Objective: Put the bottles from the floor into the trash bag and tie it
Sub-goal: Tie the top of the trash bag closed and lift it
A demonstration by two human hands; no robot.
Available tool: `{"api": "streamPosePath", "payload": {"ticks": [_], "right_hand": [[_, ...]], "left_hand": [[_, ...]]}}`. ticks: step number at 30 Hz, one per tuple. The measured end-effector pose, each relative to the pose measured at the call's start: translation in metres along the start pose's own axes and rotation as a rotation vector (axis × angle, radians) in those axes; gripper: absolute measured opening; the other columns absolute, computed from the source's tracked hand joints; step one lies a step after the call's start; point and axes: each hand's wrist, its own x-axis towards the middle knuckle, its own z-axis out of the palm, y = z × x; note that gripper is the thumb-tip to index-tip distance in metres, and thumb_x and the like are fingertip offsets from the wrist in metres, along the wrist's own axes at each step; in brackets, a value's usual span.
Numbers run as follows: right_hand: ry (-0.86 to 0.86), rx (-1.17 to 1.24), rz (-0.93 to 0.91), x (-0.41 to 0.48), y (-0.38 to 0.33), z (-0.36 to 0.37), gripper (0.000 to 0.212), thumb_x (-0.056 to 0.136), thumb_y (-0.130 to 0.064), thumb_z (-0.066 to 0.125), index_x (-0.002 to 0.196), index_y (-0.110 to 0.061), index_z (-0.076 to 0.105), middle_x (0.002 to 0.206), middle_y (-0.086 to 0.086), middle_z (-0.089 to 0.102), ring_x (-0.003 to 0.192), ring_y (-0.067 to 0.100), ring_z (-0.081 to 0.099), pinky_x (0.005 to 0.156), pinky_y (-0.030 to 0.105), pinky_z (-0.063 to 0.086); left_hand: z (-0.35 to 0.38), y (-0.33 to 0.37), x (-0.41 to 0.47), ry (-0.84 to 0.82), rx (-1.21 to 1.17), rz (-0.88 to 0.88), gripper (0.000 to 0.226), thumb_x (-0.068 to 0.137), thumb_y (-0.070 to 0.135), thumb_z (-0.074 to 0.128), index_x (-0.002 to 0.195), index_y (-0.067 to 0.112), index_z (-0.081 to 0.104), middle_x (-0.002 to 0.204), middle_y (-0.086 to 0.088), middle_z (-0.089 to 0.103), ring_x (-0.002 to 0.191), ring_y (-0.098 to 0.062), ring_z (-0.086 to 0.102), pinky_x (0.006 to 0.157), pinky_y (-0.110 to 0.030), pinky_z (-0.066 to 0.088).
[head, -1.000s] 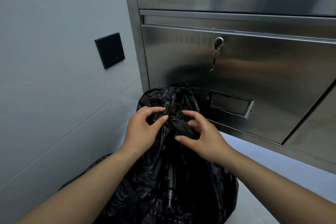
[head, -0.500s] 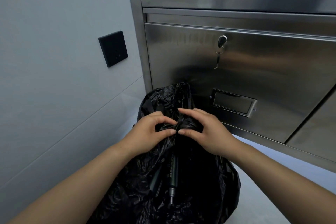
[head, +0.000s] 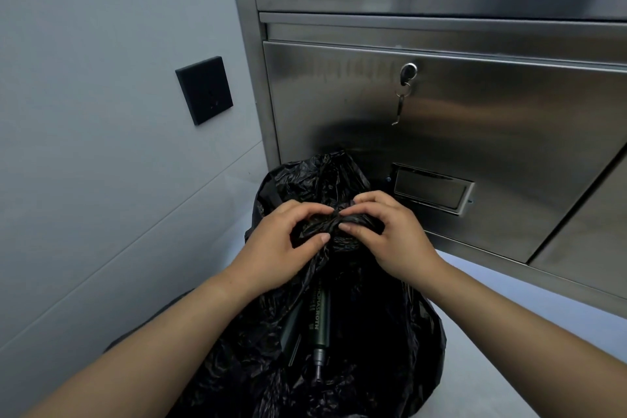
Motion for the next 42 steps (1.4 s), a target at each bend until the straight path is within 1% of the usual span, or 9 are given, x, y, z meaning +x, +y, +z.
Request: {"api": "streamPosePath", "payload": {"ticks": [3,9,13,18,23,29,34,37,42], "right_hand": [[0.036,0.024,-0.009,-0.0009,-0.0023,0.0002,0.020,0.077,-0.021,0.074,0.097,-0.016,0.073,0.098,-0.010,0.059,0.093,0.001,0.057,0.085,0.005,0.038],[0.009,-0.004,-0.061,-0.0033,-0.0028,0.0001,0.043,0.079,-0.021,0.073,0.119,-0.012,0.063,0.103,-0.003,0.057,0.095,0.001,0.055,0.087,0.004,0.035],[-0.011,-0.013,-0.073,-0.0038,0.0007,0.0009,0.027,0.080,-0.021,0.072,0.105,-0.014,0.069,0.097,-0.005,0.051,0.092,-0.002,0.052,0.081,0.003,0.035],[-0.037,0.083,-0.053,-0.0022,0.0005,0.0031,0.008,0.081,-0.022,0.070,0.089,-0.021,0.069,0.088,-0.013,0.065,0.084,-0.002,0.061,0.074,0.007,0.041],[-0.035,0.233,0.002,-0.0033,-0.0058,0.0036,0.024,0.081,-0.025,0.070,0.097,-0.039,0.059,0.082,-0.022,0.071,0.081,-0.004,0.065,0.073,0.007,0.043],[-0.064,0.517,0.153,-0.0016,-0.0079,0.0053,0.022,0.084,-0.018,0.067,0.102,-0.027,0.059,0.074,0.000,0.073,0.067,0.020,0.066,0.068,0.033,0.052],[-0.054,0.595,0.221,0.0007,-0.0061,0.0034,0.020,0.084,-0.019,0.066,0.103,-0.022,0.060,0.069,0.001,0.071,0.065,0.016,0.067,0.062,0.029,0.055],[-0.039,0.605,0.253,0.0004,-0.0058,0.0058,0.018,0.085,-0.021,0.065,0.102,-0.026,0.061,0.074,0.006,0.072,0.067,0.020,0.069,0.065,0.035,0.056],[0.009,0.578,0.274,0.0024,-0.0058,0.0070,0.015,0.087,-0.021,0.063,0.101,-0.025,0.062,0.072,0.010,0.068,0.061,0.021,0.063,0.060,0.035,0.050]], "left_hand": [[0.0035,0.0042,-0.0011,-0.019,0.055,0.015,0.039,0.084,0.037,0.062,0.122,0.036,0.055,0.108,0.021,0.055,0.105,0.008,0.050,0.090,-0.001,0.032],[0.0012,0.0021,0.0012,-0.009,0.116,0.015,0.033,0.083,0.031,0.066,0.115,0.026,0.061,0.097,0.032,0.048,0.095,0.011,0.048,0.085,0.002,0.031],[-0.0015,0.0013,0.0012,0.018,0.103,0.029,0.024,0.084,0.029,0.064,0.108,0.029,0.062,0.095,0.026,0.052,0.094,0.007,0.052,0.084,-0.003,0.035],[-0.0023,-0.0003,0.0001,0.045,0.098,0.028,0.026,0.086,0.032,0.061,0.112,0.028,0.060,0.108,0.015,0.055,0.103,0.006,0.050,0.090,-0.003,0.032],[-0.0025,0.0010,-0.0005,0.037,0.046,0.071,0.030,0.088,0.028,0.060,0.118,0.030,0.059,0.109,0.026,0.056,0.109,0.008,0.051,0.092,-0.004,0.034],[-0.0005,0.0008,-0.0013,0.003,0.001,0.081,0.031,0.088,0.029,0.061,0.118,0.035,0.058,0.110,0.027,0.057,0.109,0.009,0.052,0.092,-0.004,0.035],[0.0009,0.0045,-0.0010,-0.005,-0.018,0.104,0.038,0.084,0.043,0.060,0.121,0.043,0.052,0.116,0.029,0.056,0.113,0.011,0.050,0.095,-0.005,0.034],[0.0028,0.0058,-0.0019,0.034,-0.010,0.120,0.040,0.081,0.048,0.061,0.121,0.044,0.052,0.115,0.030,0.055,0.113,0.010,0.050,0.095,-0.005,0.034],[0.0044,0.0086,-0.0007,0.085,-0.008,0.126,0.034,0.077,0.049,0.065,0.109,0.044,0.057,0.115,0.016,0.052,0.114,0.003,0.048,0.095,-0.005,0.031]]}}
